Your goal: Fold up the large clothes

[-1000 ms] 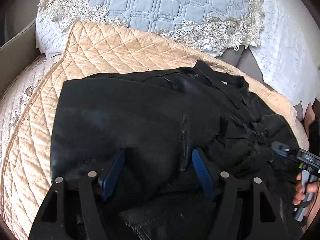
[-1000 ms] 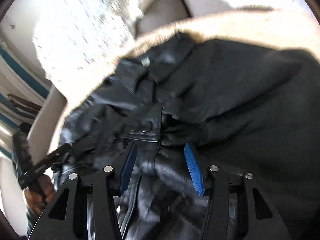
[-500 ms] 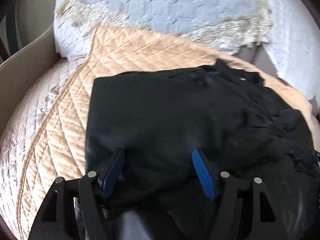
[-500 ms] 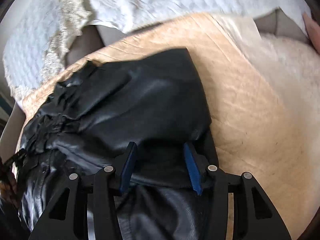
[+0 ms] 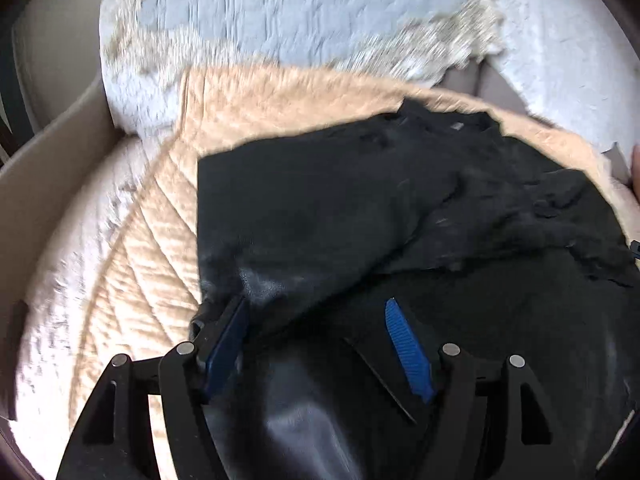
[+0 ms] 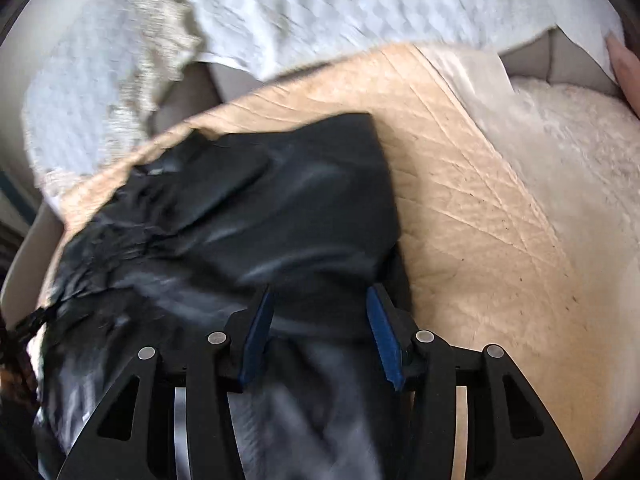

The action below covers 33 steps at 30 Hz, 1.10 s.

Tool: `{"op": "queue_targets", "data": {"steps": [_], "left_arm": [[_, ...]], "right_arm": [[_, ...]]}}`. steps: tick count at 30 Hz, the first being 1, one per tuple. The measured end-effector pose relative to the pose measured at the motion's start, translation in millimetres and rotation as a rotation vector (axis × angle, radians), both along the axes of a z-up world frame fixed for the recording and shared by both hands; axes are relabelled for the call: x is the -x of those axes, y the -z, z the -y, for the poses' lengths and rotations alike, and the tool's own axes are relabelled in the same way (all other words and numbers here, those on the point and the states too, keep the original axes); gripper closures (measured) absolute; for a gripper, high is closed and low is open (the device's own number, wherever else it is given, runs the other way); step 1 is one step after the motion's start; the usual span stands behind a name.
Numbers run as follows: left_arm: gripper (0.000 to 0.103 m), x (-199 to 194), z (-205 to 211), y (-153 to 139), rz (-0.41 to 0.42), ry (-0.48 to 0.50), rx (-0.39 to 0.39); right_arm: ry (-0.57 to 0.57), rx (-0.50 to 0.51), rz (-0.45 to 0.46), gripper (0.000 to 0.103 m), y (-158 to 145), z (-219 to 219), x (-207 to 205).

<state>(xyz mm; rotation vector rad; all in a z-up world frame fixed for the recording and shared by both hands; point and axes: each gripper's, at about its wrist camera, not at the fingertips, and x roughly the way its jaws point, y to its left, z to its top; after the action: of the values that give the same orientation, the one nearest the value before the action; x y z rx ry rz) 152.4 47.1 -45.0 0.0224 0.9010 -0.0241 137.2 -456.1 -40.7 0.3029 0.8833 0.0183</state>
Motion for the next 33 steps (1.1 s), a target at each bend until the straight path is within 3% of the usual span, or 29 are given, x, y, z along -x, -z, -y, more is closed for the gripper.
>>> {"op": "queue_targets", "data": {"steps": [5, 9, 12, 15, 17, 22, 25, 29, 33], "left_arm": [[0.031, 49.6, -20.6, -20.5, 0.044, -0.029, 0.012], [0.031, 77.8, -51.4, -5.6, -0.017, -0.095, 0.02], [0.031, 92.0, -66.6, 14.9, -0.103, -0.128, 0.081], [0.031, 112.8, -60.1, 17.4, -0.093, -0.093, 0.089], [0.031, 124.9, -52.0, 17.8, -0.105, -0.057, 0.153], [0.037, 147.5, -41.5, 17.8, -0.112, -0.031, 0.202], [0.056, 152.5, -45.6, 18.5, -0.11, -0.06, 0.202], [0.085, 151.0, -57.1, 17.8, -0.118, -0.115, 0.202], [0.092, 153.2, -62.7, 17.6, -0.118, -0.133, 0.19]], "right_arm": [[-0.011, -0.017, 0.021, 0.041, -13.0, -5.8, 59.7], [0.062, -0.054, -0.073, 0.041, 13.2, 11.3, 96.5], [0.094, -0.2, -0.146, 0.041, 30.1, 23.1, 105.9], [0.041, -0.273, -0.166, 0.041, 31.4, 14.8, 114.4], [0.015, -0.348, -0.178, 0.04, 36.3, 7.2, 119.3], [-0.046, -0.412, -0.185, 0.039, 41.8, -15.7, 136.5], [-0.038, -0.397, -0.186, 0.045, 45.9, -19.3, 137.9], [0.007, -0.37, -0.207, 0.076, 50.6, -15.8, 138.9], [0.036, -0.369, -0.214, 0.09, 55.2, -10.8, 142.4]]}}
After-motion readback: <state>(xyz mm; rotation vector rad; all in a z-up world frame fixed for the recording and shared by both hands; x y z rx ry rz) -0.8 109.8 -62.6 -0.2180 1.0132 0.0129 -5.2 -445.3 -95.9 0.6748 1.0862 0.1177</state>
